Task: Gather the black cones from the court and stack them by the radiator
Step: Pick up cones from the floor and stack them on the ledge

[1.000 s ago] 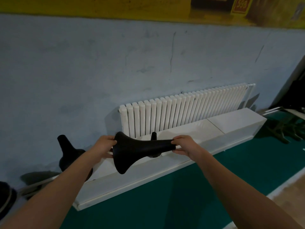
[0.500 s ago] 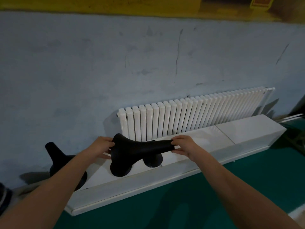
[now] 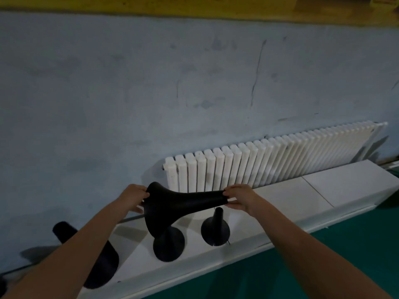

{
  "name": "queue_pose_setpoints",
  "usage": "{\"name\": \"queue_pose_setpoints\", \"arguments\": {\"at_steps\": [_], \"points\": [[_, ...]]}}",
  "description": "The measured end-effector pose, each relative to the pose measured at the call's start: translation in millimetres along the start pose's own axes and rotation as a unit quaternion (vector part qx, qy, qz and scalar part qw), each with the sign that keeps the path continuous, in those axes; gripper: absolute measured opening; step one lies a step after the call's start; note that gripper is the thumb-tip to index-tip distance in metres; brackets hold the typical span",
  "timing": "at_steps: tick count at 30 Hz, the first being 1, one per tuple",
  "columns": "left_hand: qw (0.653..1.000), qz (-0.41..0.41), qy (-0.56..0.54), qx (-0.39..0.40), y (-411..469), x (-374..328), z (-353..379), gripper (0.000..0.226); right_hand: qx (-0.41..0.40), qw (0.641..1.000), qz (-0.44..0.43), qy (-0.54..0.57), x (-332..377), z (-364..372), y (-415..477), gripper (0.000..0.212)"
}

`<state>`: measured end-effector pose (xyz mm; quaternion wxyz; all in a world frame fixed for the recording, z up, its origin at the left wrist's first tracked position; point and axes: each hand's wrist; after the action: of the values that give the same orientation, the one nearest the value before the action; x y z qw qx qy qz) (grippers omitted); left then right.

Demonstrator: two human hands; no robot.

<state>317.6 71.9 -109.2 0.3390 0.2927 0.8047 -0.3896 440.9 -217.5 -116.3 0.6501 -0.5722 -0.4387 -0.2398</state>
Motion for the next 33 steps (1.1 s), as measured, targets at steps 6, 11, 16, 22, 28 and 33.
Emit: {"name": "queue_pose_setpoints", "arguments": {"at_steps": [6, 11, 16, 22, 28, 33], "points": [[1.000, -0.016, -0.013, 0.014, 60, 4, -23, 0.020, -0.023, 0.999, 0.019, 0.019, 21, 39, 42, 0.004], [0.998, -0.061, -0.021, 0.003, 99, 12, -26, 0.019, -0.001, 1.000, 0.008, -0.020, 34, 64, 67, 0.009], [0.991, -0.124, -0.042, -0.001, 134, 32, -22, 0.018, -0.009, 0.998, 0.011, -0.058, 40, 82, 100, 0.013], [0.974, -0.193, -0.118, 0.010, 157, 67, 2, 0.011, -0.023, 0.990, 0.036, -0.132, 26, 96, 138, 0.019], [0.945, -0.250, -0.205, 0.045, 179, 104, 34, 0.019, -0.023, 0.979, 0.045, -0.196, 10, 99, 170, 0.024], [0.935, -0.297, -0.184, 0.067, 189, 135, 55, 0.009, 0.001, 0.964, 0.035, -0.265, -16, 115, 186, 0.029]]}}
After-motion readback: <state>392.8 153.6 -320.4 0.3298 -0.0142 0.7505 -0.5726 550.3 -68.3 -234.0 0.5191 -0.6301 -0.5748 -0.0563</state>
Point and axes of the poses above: each hand's wrist, its own y-axis towards the middle knuckle, its own z-axis out of the palm, x = y × z, and after that the axes turned 3 degrees about -x, right-handed
